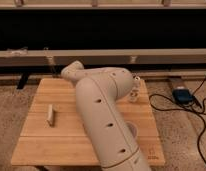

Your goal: Drag the pepper across the table

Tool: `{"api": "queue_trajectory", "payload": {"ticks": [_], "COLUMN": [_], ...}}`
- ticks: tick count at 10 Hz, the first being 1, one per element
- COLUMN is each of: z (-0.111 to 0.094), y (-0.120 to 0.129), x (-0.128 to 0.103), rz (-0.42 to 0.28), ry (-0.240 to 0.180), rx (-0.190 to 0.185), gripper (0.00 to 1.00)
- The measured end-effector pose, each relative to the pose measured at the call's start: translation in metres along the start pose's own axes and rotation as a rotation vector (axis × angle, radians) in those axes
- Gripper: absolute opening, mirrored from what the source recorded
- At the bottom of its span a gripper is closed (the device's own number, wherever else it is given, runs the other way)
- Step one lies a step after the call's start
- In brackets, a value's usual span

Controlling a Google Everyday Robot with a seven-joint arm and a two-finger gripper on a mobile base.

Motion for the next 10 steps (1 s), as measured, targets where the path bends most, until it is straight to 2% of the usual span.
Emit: {"api": "queue_trajectory", "payload": {"ticks": [1, 2, 7, 10], "z": [-0.001, -0.004, -0.013, -0.025], "y": [0.000, 0.000, 0.002, 0.015], "x": [0.001, 0.000, -0.005, -0.020], "rz": [0.000, -0.001, 0.001, -0.022], "ry": [-0.002, -0.009, -0.043, -0.067], "rx": [0.001, 0.002, 0.008, 0.012], "gripper": [0.02, 0.00, 0.00, 0.00]}}
